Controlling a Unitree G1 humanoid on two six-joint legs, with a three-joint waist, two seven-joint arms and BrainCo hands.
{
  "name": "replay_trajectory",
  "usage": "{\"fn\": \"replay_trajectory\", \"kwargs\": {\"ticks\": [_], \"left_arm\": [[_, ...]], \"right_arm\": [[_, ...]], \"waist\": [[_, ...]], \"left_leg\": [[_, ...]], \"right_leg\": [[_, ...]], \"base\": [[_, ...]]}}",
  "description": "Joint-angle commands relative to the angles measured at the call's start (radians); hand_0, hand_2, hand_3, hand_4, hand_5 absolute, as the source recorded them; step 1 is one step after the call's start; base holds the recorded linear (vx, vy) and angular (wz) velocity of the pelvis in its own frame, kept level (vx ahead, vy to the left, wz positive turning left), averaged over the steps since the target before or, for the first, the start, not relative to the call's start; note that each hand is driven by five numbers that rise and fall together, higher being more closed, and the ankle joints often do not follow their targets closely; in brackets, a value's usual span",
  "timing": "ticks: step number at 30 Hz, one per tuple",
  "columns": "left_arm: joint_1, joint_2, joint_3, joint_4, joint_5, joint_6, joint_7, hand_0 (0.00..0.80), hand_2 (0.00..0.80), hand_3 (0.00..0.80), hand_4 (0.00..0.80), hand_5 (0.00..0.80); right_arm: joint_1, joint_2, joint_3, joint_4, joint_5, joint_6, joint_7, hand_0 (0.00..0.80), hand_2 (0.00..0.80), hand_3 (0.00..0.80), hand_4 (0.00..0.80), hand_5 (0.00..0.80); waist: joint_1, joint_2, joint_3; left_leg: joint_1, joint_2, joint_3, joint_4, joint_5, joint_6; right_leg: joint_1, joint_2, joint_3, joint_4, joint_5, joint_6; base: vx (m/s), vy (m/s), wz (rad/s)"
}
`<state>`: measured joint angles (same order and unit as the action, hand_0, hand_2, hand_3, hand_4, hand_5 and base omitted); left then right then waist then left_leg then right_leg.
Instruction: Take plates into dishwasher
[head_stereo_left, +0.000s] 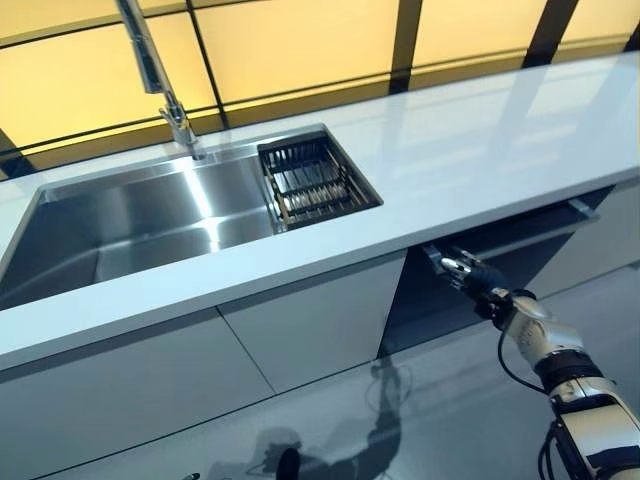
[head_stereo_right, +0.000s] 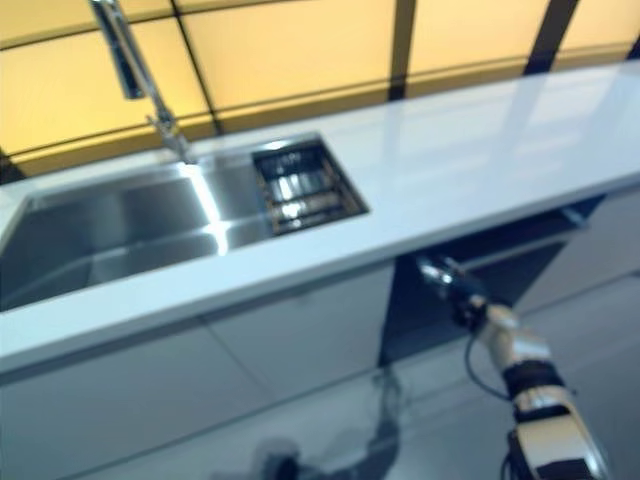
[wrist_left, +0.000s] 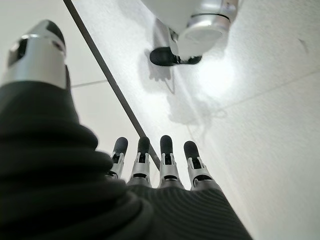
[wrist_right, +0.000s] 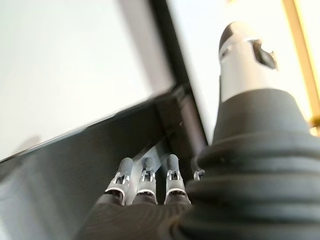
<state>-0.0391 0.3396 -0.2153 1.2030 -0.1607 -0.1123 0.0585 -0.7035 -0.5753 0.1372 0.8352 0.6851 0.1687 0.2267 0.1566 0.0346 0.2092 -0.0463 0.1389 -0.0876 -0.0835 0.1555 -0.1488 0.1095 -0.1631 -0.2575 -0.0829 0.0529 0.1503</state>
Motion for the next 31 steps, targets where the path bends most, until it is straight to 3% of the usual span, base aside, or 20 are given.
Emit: {"fn": "replay_trajectory", "kwargs": {"ticks": [1, 4, 8, 14, 24, 31], "left_arm": [[-0.044, 0.023, -0.059, 0.048, 0.014, 0.009, 0.008, 0.000, 0.000, 0.000, 0.000, 0.000], [-0.044, 0.016, -0.053, 0.044, -0.001, 0.008, 0.015, 0.000, 0.000, 0.000, 0.000, 0.000], [-0.051, 0.002, -0.027, 0.060, -0.022, -0.001, 0.022, 0.000, 0.000, 0.000, 0.000, 0.000], [-0.034, -0.035, -0.003, 0.062, -0.027, -0.003, 0.053, 0.000, 0.000, 0.000, 0.000, 0.000], [-0.054, -0.073, -0.014, 0.060, -0.048, 0.017, 0.067, 0.000, 0.000, 0.000, 0.000, 0.000], [-0.051, -0.083, -0.020, 0.056, -0.054, 0.030, 0.065, 0.000, 0.000, 0.000, 0.000, 0.000]], "right_arm": [[-0.046, -0.024, 0.049, 0.006, -0.106, 0.004, -0.090, 0.000, 0.000, 0.000, 0.000, 0.000], [0.008, -0.004, 0.055, -0.006, -0.111, 0.042, -0.141, 0.000, 0.000, 0.000, 0.000, 0.000], [0.164, 0.106, 0.051, -0.064, -0.035, 0.069, -0.211, 0.000, 0.000, 0.000, 0.000, 0.000], [0.450, 0.267, 0.092, -0.090, -0.049, 0.095, -0.154, 0.000, 0.000, 0.000, 0.000, 0.000], [0.504, 0.362, 0.154, 0.066, -0.101, 0.088, -0.109, 0.000, 0.000, 0.000, 0.000, 0.000], [0.517, 0.384, 0.172, 0.079, -0.111, 0.072, -0.099, 0.000, 0.000, 0.000, 0.000, 0.000]], "waist": [[0.006, -0.028, -0.018], [-0.002, -0.031, -0.015], [-0.024, -0.039, -0.019], [-0.047, -0.050, -0.042], [-0.040, -0.054, -0.074], [-0.036, -0.051, -0.088]], "left_leg": [[0.003, -0.044, 0.015, -0.004, -0.022, 0.065], [0.007, -0.039, 0.017, -0.004, -0.022, 0.065], [0.017, -0.028, 0.031, -0.004, -0.023, 0.064], [0.036, -0.015, 0.053, -0.004, -0.024, 0.068], [0.055, -0.011, 0.049, -0.004, -0.025, 0.071], [0.060, -0.014, 0.044, -0.004, -0.026, 0.073]], "right_leg": [[-0.035, -0.026, 0.021, 0.119, -0.041, -0.056], [-0.032, -0.022, 0.026, 0.121, -0.045, -0.058], [-0.021, -0.013, 0.040, 0.122, -0.052, -0.063], [-0.010, -0.006, 0.051, 0.135, -0.065, -0.062], [0.014, -0.006, 0.053, 0.140, -0.076, -0.064], [0.020, -0.010, 0.050, 0.144, -0.080, -0.063]], "base": [[-0.006, -0.016, 0.04], [0.000, 0.000, 0.00], [0.000, 0.000, 0.00], [0.017, -0.002, 0.00], [0.001, 0.000, 0.00], [0.000, 0.000, 0.00]]}}
